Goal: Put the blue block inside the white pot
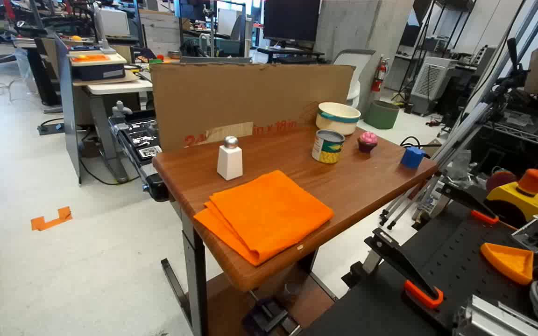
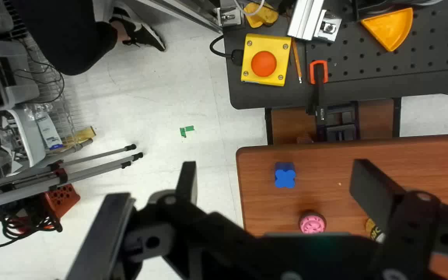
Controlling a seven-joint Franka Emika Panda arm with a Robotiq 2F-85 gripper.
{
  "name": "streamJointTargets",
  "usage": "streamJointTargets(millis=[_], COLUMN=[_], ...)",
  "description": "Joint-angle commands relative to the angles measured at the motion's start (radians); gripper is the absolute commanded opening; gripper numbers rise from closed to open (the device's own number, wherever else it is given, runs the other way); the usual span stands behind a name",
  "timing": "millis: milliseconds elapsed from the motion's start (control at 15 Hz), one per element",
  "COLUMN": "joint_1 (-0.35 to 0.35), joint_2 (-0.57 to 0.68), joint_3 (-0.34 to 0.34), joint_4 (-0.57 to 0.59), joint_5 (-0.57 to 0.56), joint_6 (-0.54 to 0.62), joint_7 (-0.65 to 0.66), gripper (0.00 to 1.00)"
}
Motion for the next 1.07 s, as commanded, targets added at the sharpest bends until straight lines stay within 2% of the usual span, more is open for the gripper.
streamJointTargets(millis=[0,467,600,1000], joint_1=[0.013,0.013,0.010,0.015], joint_2=[-0.001,-0.001,0.058,0.301], joint_3=[-0.010,-0.009,0.006,0.012], joint_4=[0.002,0.002,0.014,0.054], joint_5=[-0.006,-0.006,-0.024,-0.082], joint_6=[-0.005,-0.005,0.020,0.231], joint_7=[0.006,0.006,0.042,0.068], gripper=[1.00,1.00,1.00,1.00])
